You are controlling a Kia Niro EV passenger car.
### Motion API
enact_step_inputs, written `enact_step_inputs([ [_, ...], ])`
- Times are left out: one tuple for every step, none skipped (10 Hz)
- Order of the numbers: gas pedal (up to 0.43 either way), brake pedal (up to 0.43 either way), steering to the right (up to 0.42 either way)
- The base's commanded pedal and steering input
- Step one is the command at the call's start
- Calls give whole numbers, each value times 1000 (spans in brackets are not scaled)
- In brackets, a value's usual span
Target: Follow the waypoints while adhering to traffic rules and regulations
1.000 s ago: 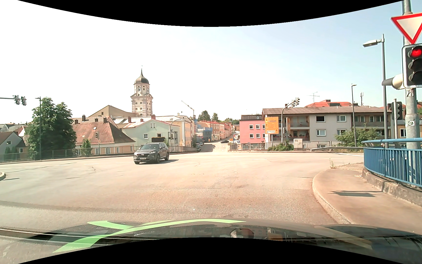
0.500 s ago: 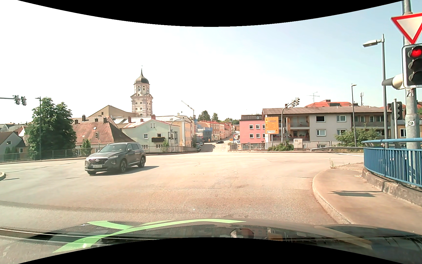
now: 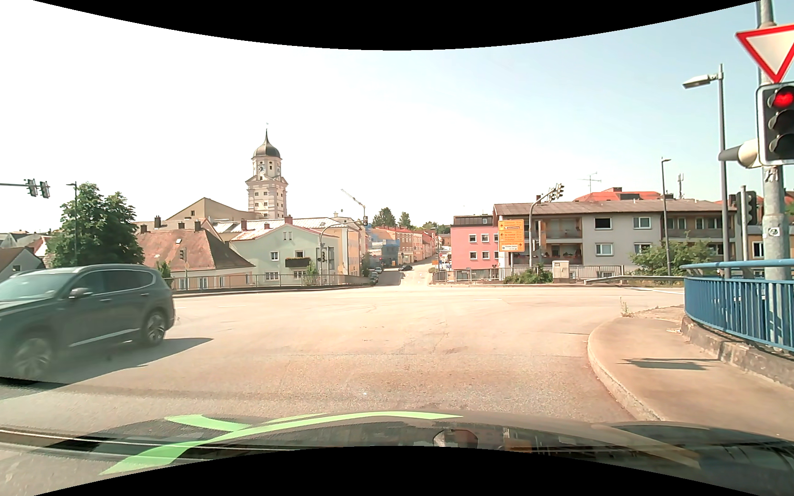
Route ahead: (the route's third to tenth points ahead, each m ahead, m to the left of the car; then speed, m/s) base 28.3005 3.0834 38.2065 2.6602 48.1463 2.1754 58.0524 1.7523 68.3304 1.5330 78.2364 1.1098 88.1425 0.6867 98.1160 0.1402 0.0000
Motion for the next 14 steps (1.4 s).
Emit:
enact_step_inputs([
  [0, 335, -8],
  [0, 335, -8],
  [0, 335, -8],
  [0, 335, -8],
  [0, 335, -8],
  [0, 335, -8],
  [0, 335, -8],
  [0, 335, -8],
  [0, 335, -8],
  [0, 335, -8],
  [0, 335, -8],
  [0, 335, -7],
  [0, 335, -8],
  [0, 335, -8],
])
